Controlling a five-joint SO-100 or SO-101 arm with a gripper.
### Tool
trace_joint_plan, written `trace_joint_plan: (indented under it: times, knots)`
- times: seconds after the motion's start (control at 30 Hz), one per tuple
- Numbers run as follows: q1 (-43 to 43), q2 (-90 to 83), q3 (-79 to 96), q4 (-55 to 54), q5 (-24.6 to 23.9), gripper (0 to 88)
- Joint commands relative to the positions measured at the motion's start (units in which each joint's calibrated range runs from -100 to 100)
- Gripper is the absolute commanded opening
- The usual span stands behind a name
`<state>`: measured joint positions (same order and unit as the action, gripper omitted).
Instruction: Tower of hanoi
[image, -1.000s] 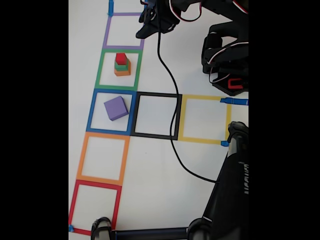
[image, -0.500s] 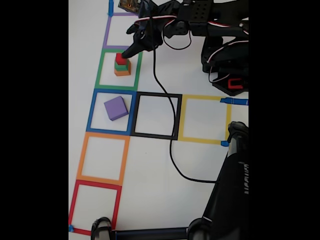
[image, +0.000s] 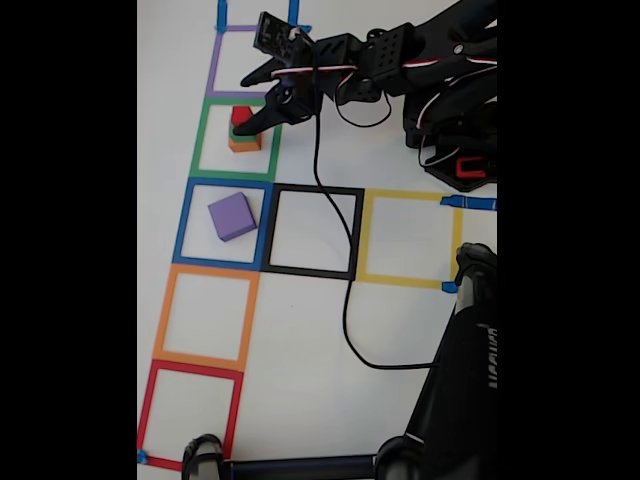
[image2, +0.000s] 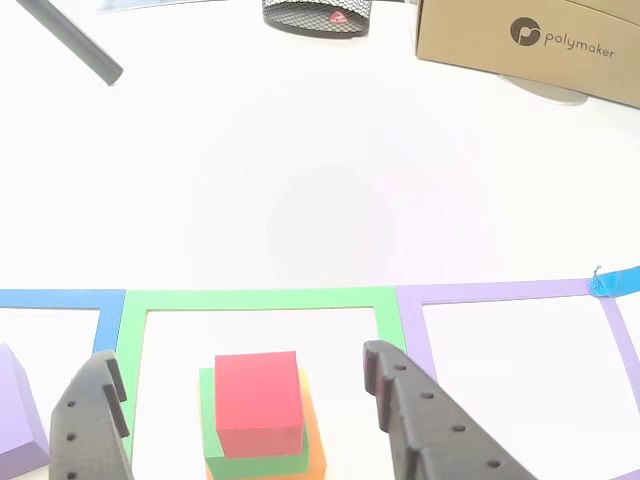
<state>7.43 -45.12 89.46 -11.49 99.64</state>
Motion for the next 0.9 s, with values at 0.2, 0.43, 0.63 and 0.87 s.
trace_joint_plan:
  times: [0.2,0.43,0.63,0.87]
  knots:
    - [0.8,12.9,-1.2,-13.5,0.4,27.0]
    - [0.3,18.6,-1.6,-18.9,0.4,25.8]
    - [-1.4,19.7,-1.2,-20.3,0.4,24.5]
    - [-2.4,21.6,-1.0,-22.2,0.4,23.8]
